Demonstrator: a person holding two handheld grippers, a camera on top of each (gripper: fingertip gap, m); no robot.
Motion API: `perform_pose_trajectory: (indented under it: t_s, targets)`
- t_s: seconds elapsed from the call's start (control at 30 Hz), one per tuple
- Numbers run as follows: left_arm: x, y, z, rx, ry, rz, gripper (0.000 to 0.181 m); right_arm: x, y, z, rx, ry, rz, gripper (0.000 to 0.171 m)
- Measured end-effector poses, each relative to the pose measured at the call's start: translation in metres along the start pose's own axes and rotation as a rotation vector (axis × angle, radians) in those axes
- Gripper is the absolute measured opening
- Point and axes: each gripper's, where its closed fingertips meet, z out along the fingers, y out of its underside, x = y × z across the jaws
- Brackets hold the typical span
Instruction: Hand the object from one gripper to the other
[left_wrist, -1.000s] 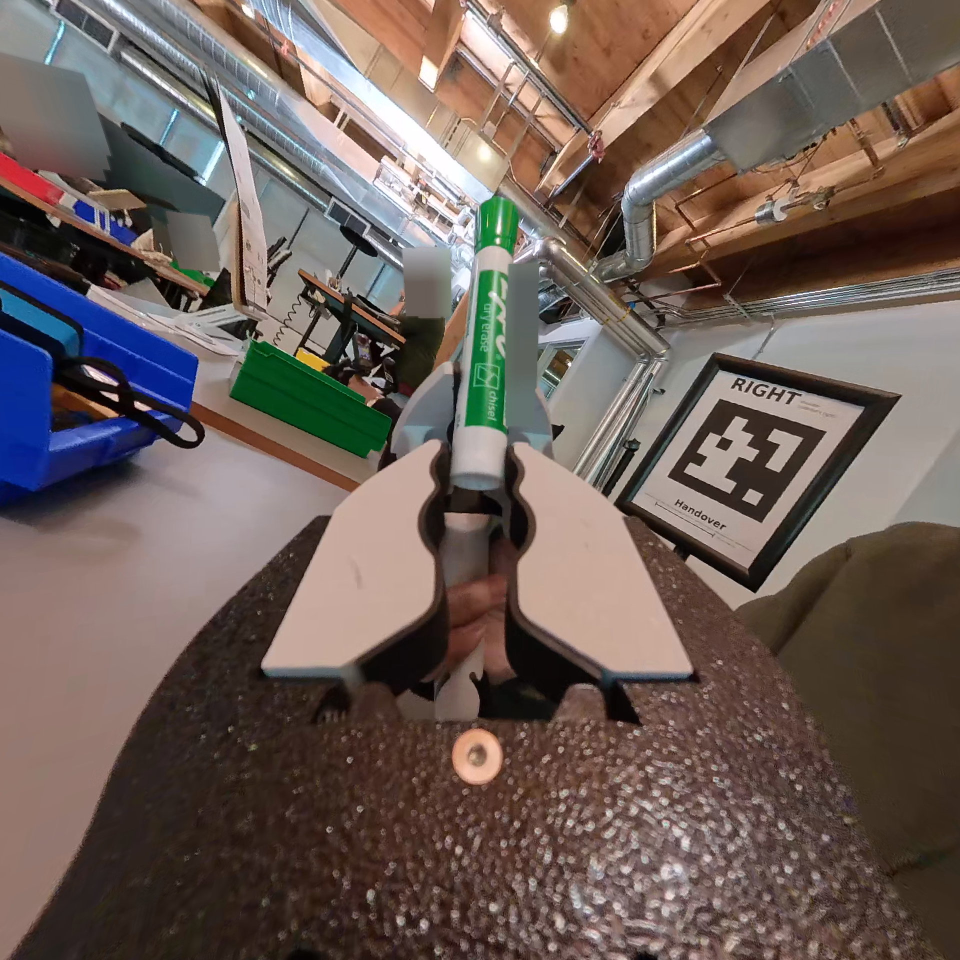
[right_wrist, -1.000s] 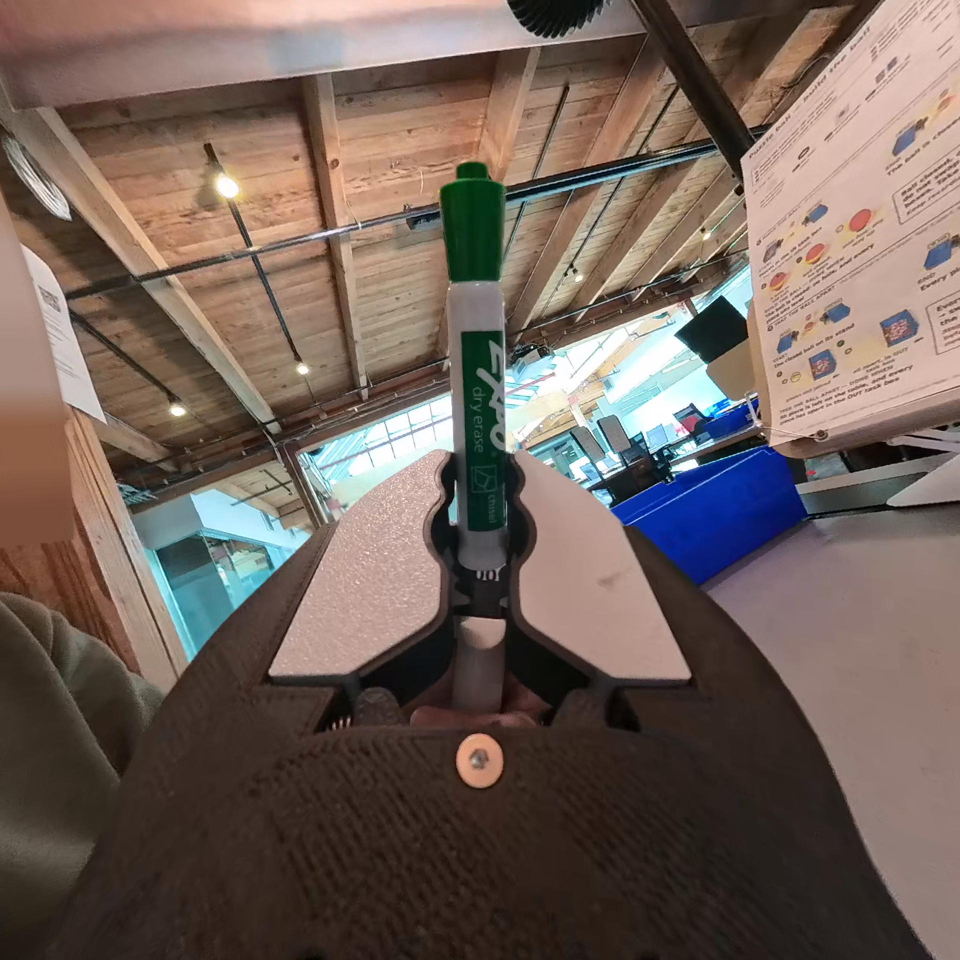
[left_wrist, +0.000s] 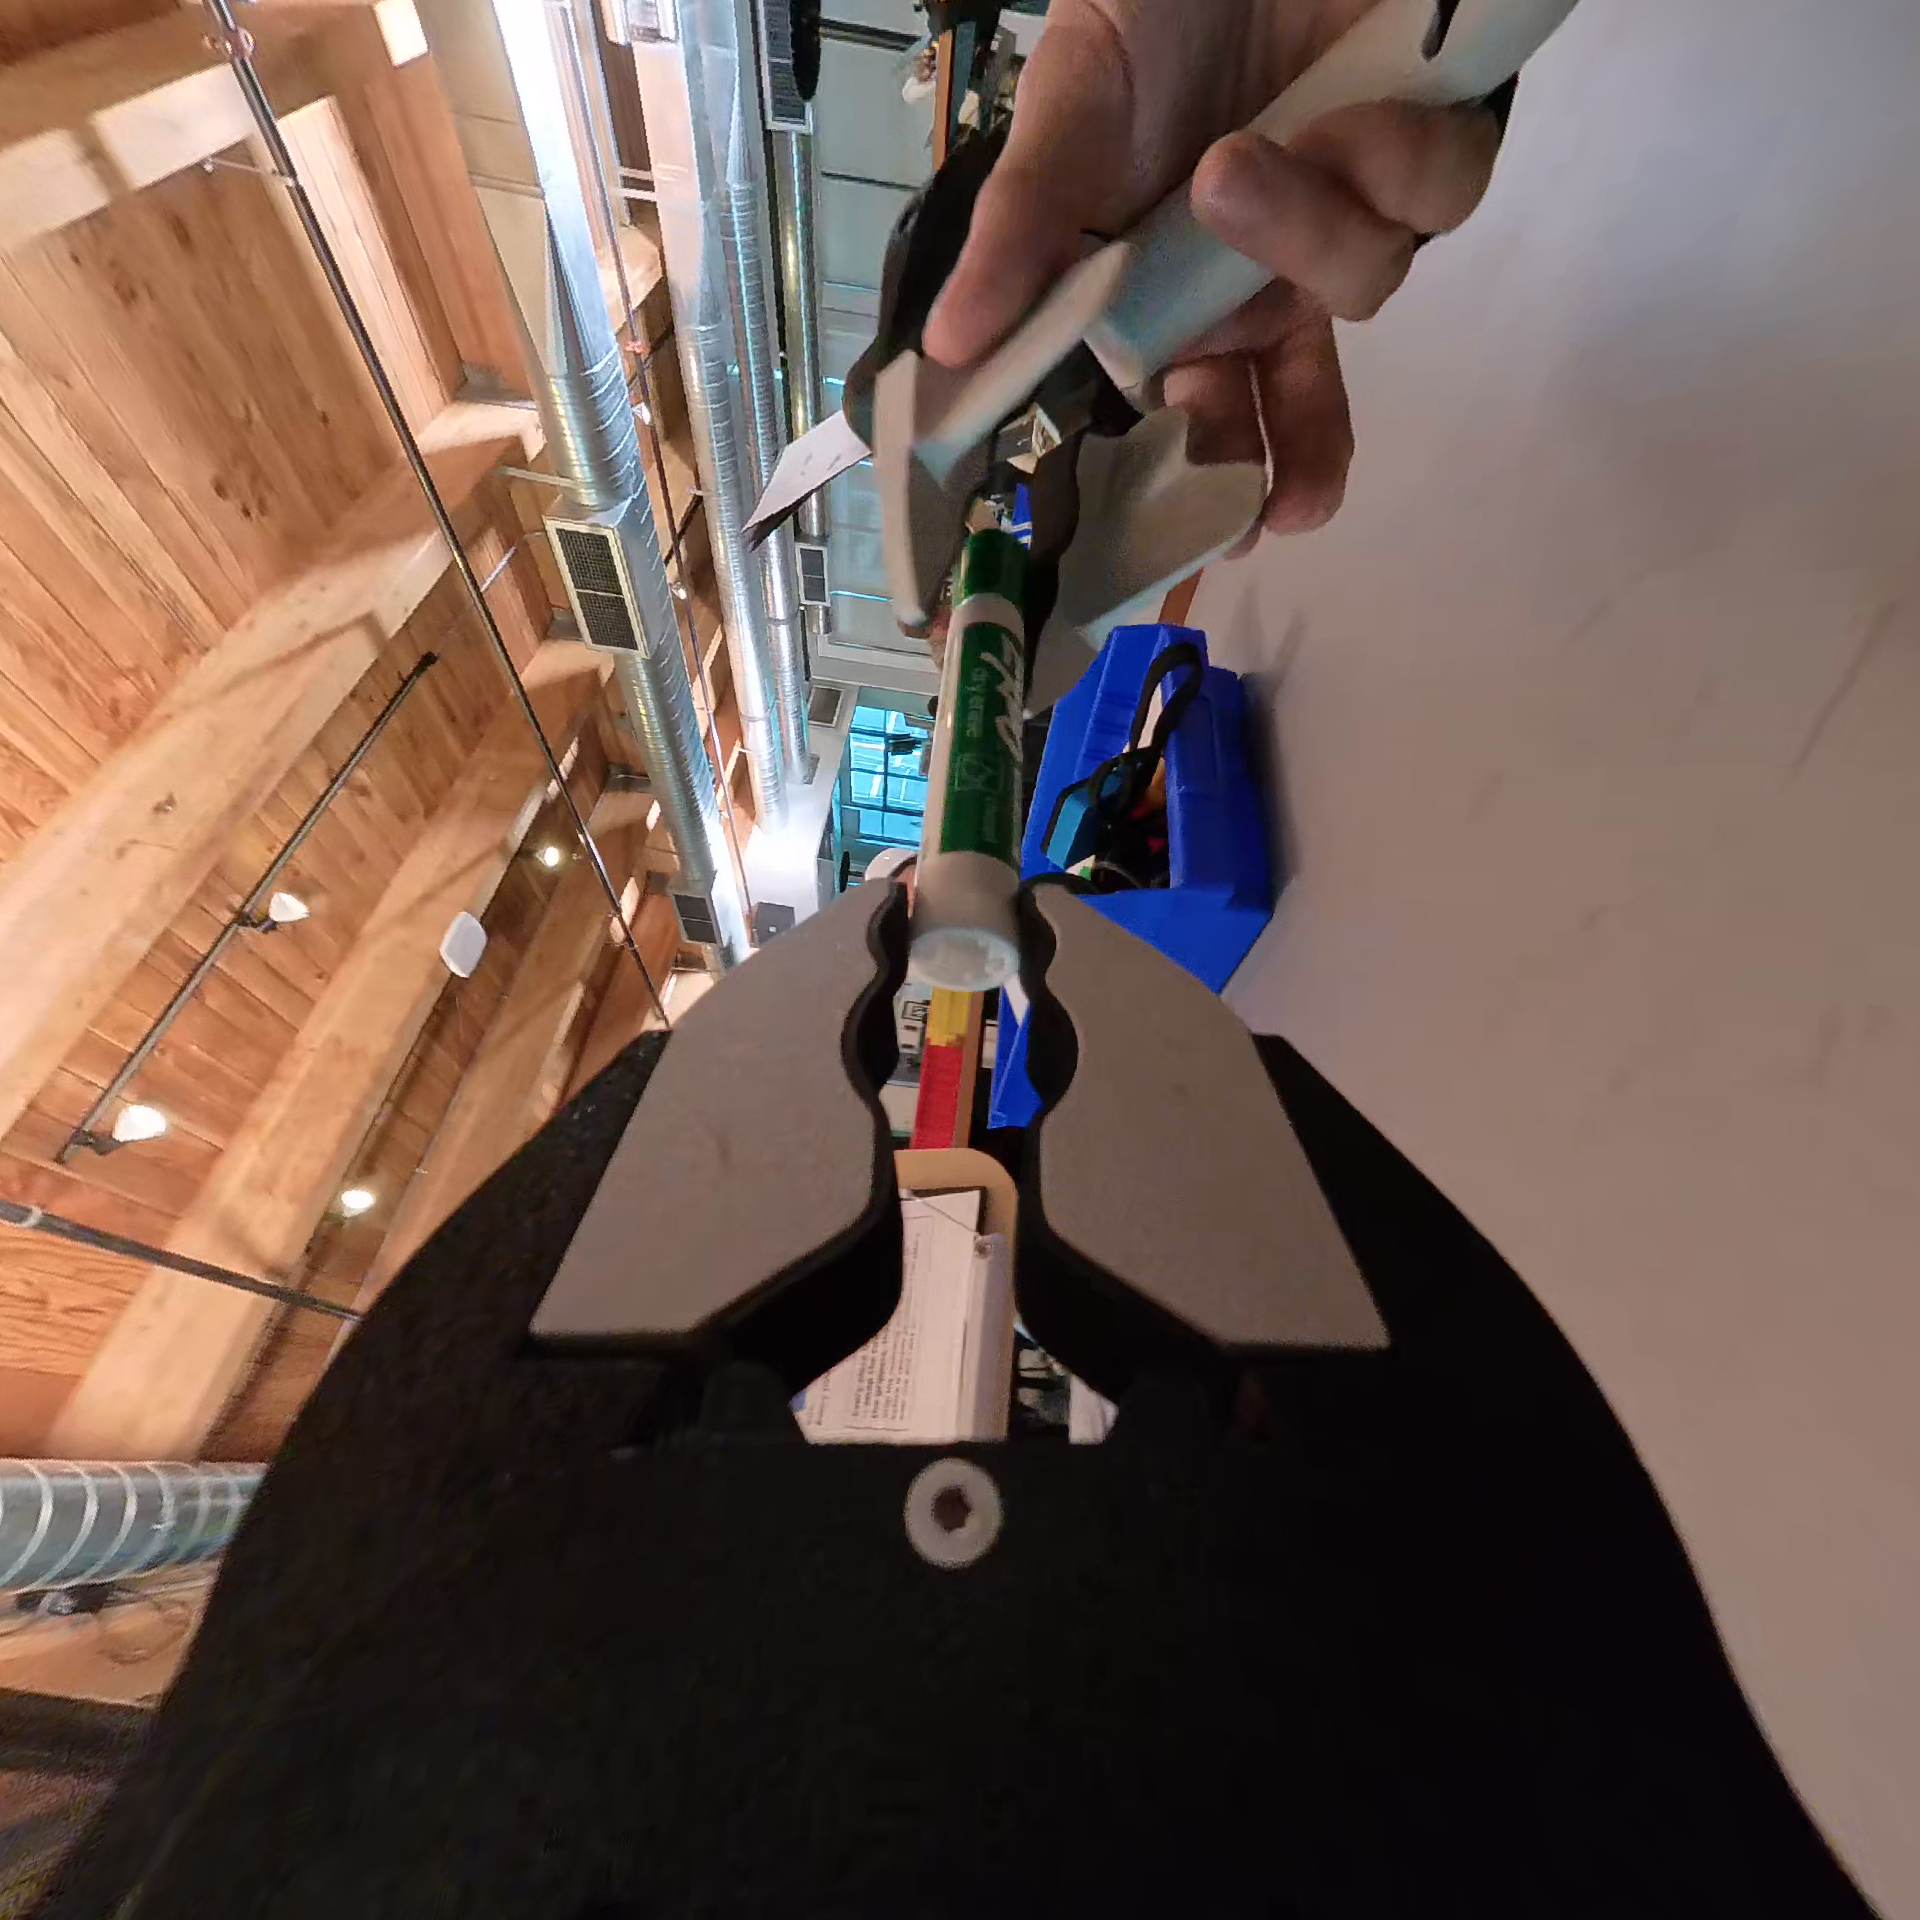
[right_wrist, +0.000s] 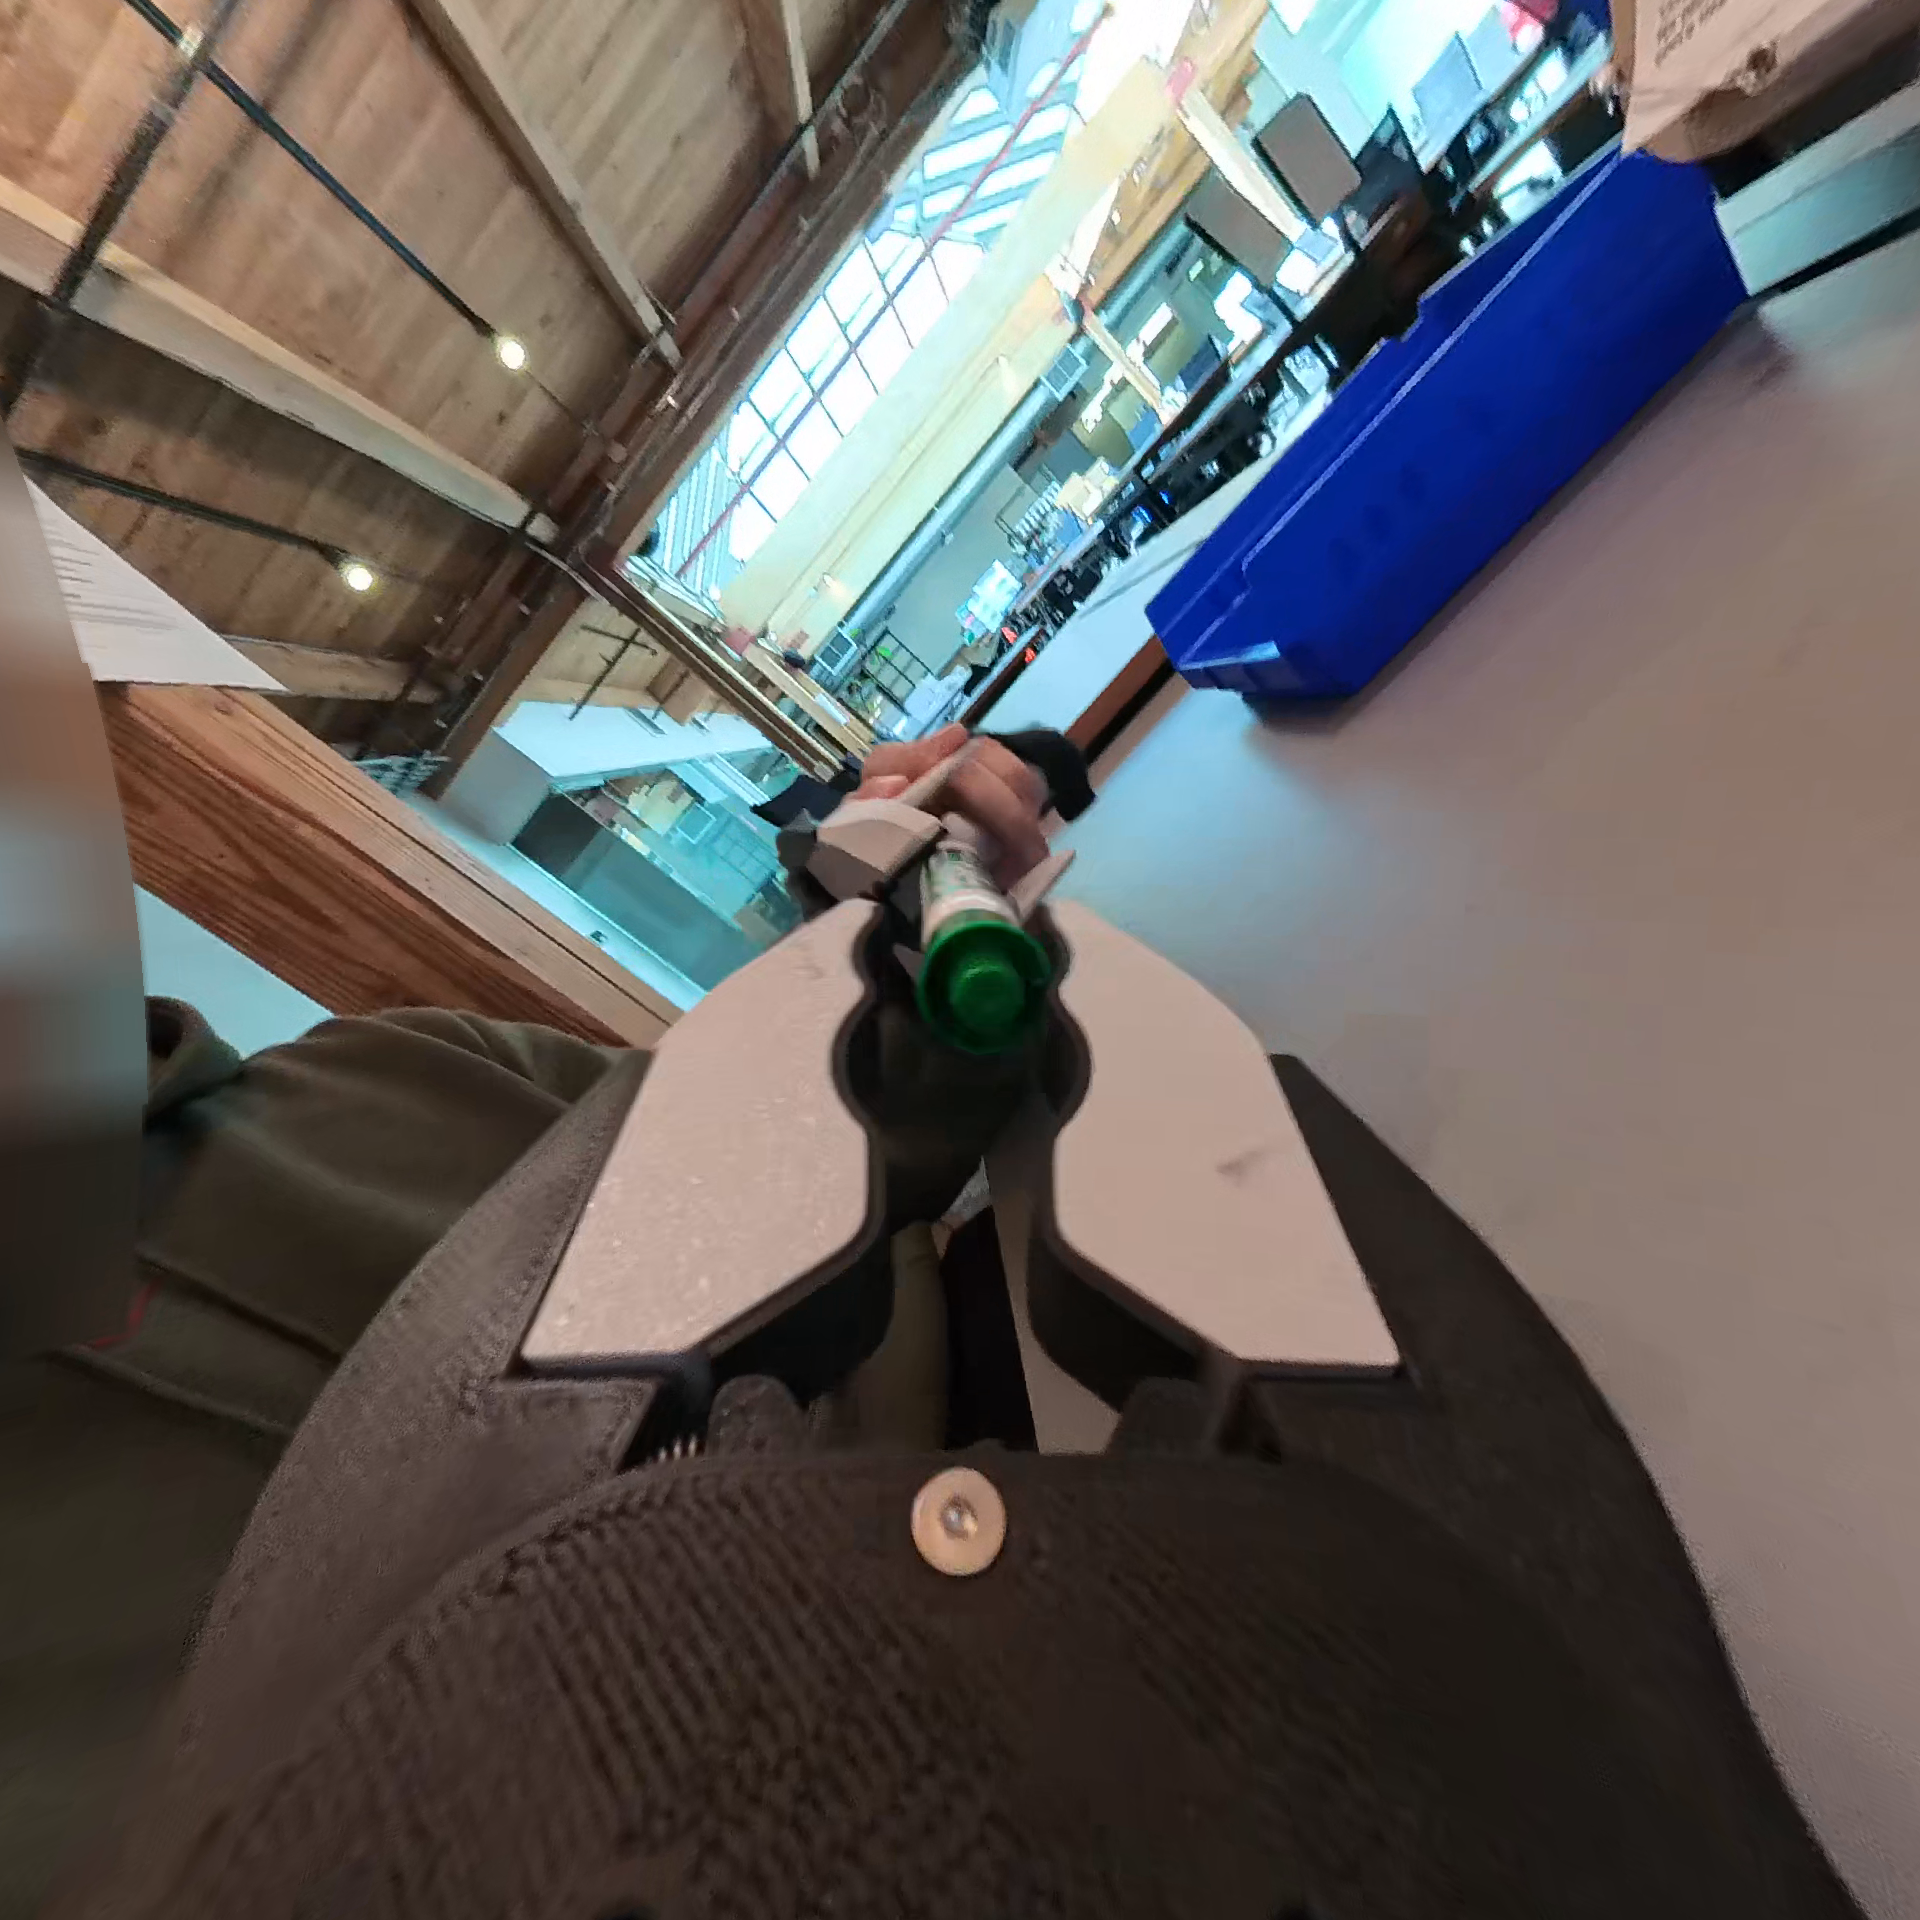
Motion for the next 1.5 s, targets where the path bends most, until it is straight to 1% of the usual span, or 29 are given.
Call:
perform_pose_trajectory:
  t_s: [0.03,0.17,0.2,0.27,0.3,0.33,0.37,0.43,0.5,0.57,0.63,0.7,0.73,0.87,0.93,0.97,1.03,1.13,1.17,1.2,1.27,1.3,1.33,1.4,1.43,1.5]
  targets:
    - [0.0,0.0,0.0,-0.001,-0.003,0.021,0.02,0.002,0.003,0.0,-0.014,-0.001,0.003,0.019]
    - [0.002,0.003,0.0,-0.014,-0.003,0.026,0.02,0.003,0.0,0.002,0.001,-0.03,-0.012,0.018]
    - [0.001,0.005,0.0,-0.015,-0.003,-0.019,0.02,0.004,-0.001,0.003,0.006,-0.029,-0.036,0.018]
    - [-0.001,0.009,-0.001,-0.001,-0.001,-0.17,0.02,0.0,-0.004,0.006,0.012,-0.033,-0.117,0.018]
    - [-0.003,0.01,-0.002,0.019,0.013,-0.287,0.024,-0.001,-0.006,0.006,0.02,-0.018,-0.177,0.018]
    - [-0.005,0.01,-0.002,0.041,0.029,-0.441,0.037,-0.002,-0.009,0.005,0.027,0.008,-0.244,0.018]
    - [-0.008,0.012,-0.002,0.06,0.059,-0.629,0.045,-0.003,-0.011,0.003,0.028,0.033,-0.323,0.017]
    - [-0.009,0.009,-0.002,0.134,0.195,-1.059,0.05,-0.009,-0.016,0.0,0.052,0.072,-0.516,0.018]
    - [-0.012,0.007,-0.002,0.198,0.335,-1.502,0.062,-0.022,-0.018,-0.001,0.087,0.067,-0.732,0.018]
    - [-0.011,0.003,-0.001,0.259,0.495,-1.853,0.073,-0.029,-0.018,0.001,0.107,0.091,-0.905,0.018]
    - [-0.009,-0.005,-0.003,0.362,0.641,-2.089,0.072,-0.029,-0.009,0.008,0.058,0.101,-1.023,0.018]
    - [-0.006,-0.009,-0.001,0.433,0.715,-2.226,0.072,-0.026,0.001,0.016,0.012,0.107,-1.11,0.018]
    - [-0.002,-0.01,0.0,0.44,0.742,-2.268,0.071,-0.024,0.004,0.018,-0.001,0.113,-1.144,0.018]
    - [0.004,-0.019,-0.003,0.503,0.867,-2.351,0.056,-0.022,0.015,0.025,-0.046,0.091,-1.177,0.018]
    - [0.003,-0.017,-0.004,0.531,0.872,-2.382,0.042,-0.019,0.018,0.027,-0.066,0.097,-1.191,0.018]
    - [0.005,-0.016,-0.003,0.519,0.875,-2.393,0.04,-0.016,0.02,0.029,-0.088,0.104,-1.2,0.018]
    - [0.009,-0.014,-0.004,0.508,0.882,-2.393,0.023,-0.012,0.026,0.031,-0.128,0.108,-1.216,0.018]
    - [0.01,-0.01,-0.006,0.52,0.863,-2.348,0.021,-0.005,0.028,0.032,-0.151,0.139,-1.174,0.018]
    - [0.011,-0.008,-0.006,0.497,0.839,-2.321,0.02,0.002,0.03,0.03,-0.188,0.174,-1.14,0.018]
    - [0.016,-0.005,-0.005,0.447,0.815,-2.27,0.021,0.01,0.032,0.027,-0.235,0.208,-1.103,0.021]
    - [0.027,0.004,-0.005,0.323,0.745,-2.09,0.02,0.018,0.032,0.021,-0.287,0.267,-0.992,0.052]
    - [0.032,0.009,-0.006,0.266,0.702,-1.961,0.02,0.02,0.031,0.019,-0.303,0.289,-0.915,0.063]
    - [0.035,0.013,-0.008,0.236,0.666,-1.822,0.02,0.021,0.03,0.018,-0.308,0.308,-0.848,0.069]
    - [0.031,0.012,-0.013,0.257,0.595,-1.552,0.02,0.021,0.032,0.02,-0.311,0.308,-0.743,0.07]
    - [0.028,0.008,-0.017,0.296,0.568,-1.427,0.02,0.019,0.04,0.023,-0.341,0.281,-0.682,0.071]
    - [0.024,-0.002,-0.024,0.373,0.535,-1.222,0.02,0.019,0.058,0.029,-0.421,0.225,-0.614,0.066]
